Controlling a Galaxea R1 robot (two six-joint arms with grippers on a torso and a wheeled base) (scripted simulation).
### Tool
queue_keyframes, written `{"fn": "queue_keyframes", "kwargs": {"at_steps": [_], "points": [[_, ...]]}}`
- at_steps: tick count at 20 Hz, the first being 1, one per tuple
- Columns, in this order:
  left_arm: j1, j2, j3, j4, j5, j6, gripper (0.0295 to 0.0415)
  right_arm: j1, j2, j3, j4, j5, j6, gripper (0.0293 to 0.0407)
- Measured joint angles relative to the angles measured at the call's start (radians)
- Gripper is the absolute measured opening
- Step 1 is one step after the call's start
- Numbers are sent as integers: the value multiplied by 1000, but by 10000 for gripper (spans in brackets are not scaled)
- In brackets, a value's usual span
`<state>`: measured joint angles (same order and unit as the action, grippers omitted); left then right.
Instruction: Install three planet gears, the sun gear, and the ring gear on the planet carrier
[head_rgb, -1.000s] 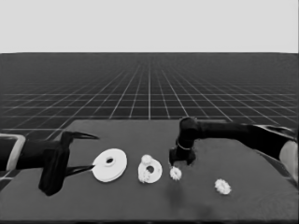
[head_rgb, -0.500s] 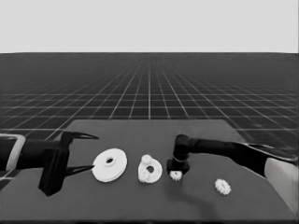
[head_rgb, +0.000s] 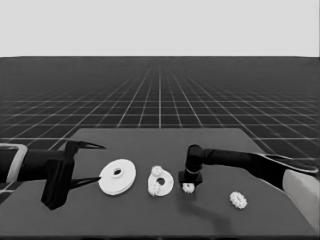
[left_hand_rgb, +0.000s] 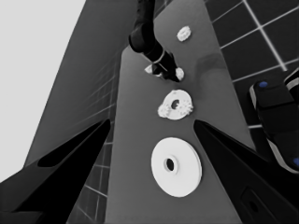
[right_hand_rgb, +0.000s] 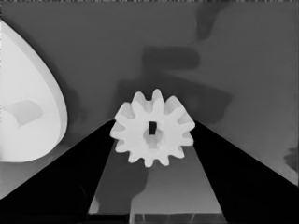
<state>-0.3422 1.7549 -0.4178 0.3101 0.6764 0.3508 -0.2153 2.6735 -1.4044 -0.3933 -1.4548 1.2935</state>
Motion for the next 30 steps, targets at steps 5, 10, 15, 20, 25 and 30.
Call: {"fn": "queue_keyframes", "kwargs": {"at_steps": [5,10,15,20,25,30], "points": [[0,0,0,0,0,0,385,67,-25,77,71,-42,41,312],[0,0,0,0,0,0,385,202,-40,135,189,-76,75,312],[0,0,0,0,0,0,385,214,55,56,202,-84,101,313],[0,0,0,0,0,0,385,219,211,-91,207,-83,99,312],[0,0,0,0,0,0,385,158,228,-133,143,-67,78,312],[0,0,0,0,0,0,385,67,246,-199,63,-35,38,312]]}}
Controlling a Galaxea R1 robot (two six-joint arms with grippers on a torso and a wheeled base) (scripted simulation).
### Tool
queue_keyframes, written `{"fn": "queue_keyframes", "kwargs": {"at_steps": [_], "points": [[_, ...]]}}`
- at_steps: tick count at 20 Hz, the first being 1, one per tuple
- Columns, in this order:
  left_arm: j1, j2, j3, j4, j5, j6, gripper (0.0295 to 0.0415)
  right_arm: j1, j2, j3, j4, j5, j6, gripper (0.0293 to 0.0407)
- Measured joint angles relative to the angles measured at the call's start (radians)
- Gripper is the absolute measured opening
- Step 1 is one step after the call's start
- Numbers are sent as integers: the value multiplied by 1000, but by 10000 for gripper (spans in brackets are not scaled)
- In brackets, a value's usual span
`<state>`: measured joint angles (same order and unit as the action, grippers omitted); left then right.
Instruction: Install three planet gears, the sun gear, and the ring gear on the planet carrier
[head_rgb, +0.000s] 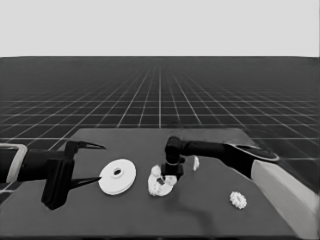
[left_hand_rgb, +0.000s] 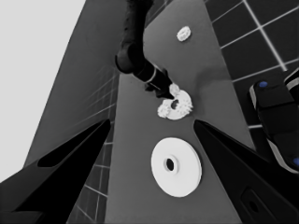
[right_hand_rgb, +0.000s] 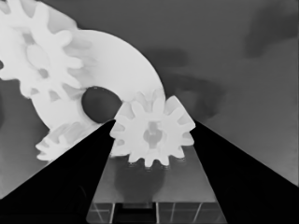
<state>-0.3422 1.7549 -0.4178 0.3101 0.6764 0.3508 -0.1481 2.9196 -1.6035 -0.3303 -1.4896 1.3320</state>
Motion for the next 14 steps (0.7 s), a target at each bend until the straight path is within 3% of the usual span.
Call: {"fn": "queue_keyframes", "kwargs": {"at_steps": [4,6,7,14], "points": [[0,0,0,0,0,0,385,-5,1,-5,-5,3,-3,312],[0,0,0,0,0,0,385,-5,2,-5,-6,3,-3,372],[0,0,0,0,0,0,385,-5,2,-5,-6,3,-3,381],[0,0,0,0,0,0,385,-5,2,-6,-6,3,-3,385]]}}
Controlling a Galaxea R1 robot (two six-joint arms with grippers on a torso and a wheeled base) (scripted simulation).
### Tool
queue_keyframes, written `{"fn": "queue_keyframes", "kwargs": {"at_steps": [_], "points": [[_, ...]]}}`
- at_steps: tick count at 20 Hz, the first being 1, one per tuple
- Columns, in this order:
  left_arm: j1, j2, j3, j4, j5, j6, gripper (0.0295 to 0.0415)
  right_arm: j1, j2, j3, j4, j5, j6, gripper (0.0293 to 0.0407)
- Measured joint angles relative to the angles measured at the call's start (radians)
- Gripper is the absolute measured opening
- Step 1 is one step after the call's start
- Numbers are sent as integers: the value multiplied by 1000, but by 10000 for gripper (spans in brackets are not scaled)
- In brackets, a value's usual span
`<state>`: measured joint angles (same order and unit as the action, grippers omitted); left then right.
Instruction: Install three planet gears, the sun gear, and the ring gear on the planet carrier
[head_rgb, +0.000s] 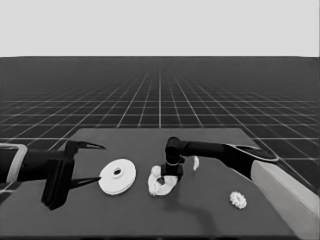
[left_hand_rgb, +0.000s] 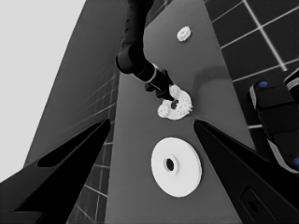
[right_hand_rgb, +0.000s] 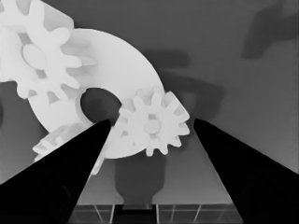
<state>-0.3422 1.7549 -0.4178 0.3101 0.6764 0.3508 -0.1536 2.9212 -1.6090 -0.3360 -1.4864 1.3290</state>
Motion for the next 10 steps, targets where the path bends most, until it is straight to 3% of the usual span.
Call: {"fn": "queue_keyframes", "kwargs": {"at_steps": [3,10], "points": [[0,0,0,0,0,0,385,124,-25,91,116,-45,55,385],[0,0,0,0,0,0,385,157,-26,100,150,-51,61,385]]}}
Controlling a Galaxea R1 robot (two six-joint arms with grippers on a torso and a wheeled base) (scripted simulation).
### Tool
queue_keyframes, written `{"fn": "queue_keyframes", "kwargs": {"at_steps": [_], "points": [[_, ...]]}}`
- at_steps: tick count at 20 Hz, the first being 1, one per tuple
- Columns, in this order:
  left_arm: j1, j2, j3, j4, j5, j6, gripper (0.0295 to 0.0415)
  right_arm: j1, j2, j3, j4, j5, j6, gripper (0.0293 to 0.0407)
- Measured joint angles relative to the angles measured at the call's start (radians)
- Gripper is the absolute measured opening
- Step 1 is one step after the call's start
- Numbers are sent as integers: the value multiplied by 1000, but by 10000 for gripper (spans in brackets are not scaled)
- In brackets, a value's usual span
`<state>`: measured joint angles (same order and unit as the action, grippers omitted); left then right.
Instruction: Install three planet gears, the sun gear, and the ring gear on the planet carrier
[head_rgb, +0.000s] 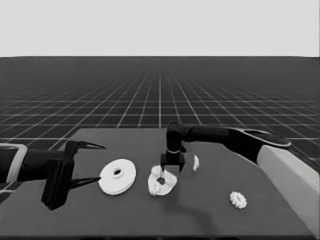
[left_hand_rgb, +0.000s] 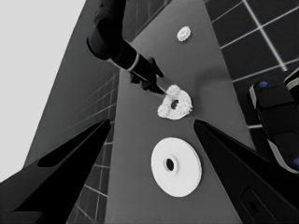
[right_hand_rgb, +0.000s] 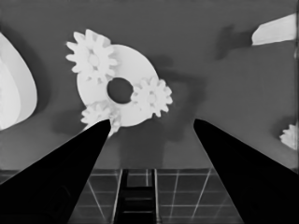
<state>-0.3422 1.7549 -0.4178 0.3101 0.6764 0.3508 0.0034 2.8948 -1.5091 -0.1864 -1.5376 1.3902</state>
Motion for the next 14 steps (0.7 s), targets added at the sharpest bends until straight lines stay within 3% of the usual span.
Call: {"fn": "queue_keyframes", "kwargs": {"at_steps": [1,2,4,10,12,14], "points": [[0,0,0,0,0,0,385,-5,-262,396,-8,-4,41,385],[0,0,0,0,0,0,385,-9,-552,557,-9,10,-38,385],[0,0,0,0,0,0,385,-11,-806,554,0,50,-254,385],[0,0,0,0,0,0,385,-11,-894,495,14,75,-395,385],[0,0,0,0,0,0,385,-177,-859,428,-123,173,-407,385],[0,0,0,0,0,0,385,-231,-837,388,-163,209,-415,385]]}}
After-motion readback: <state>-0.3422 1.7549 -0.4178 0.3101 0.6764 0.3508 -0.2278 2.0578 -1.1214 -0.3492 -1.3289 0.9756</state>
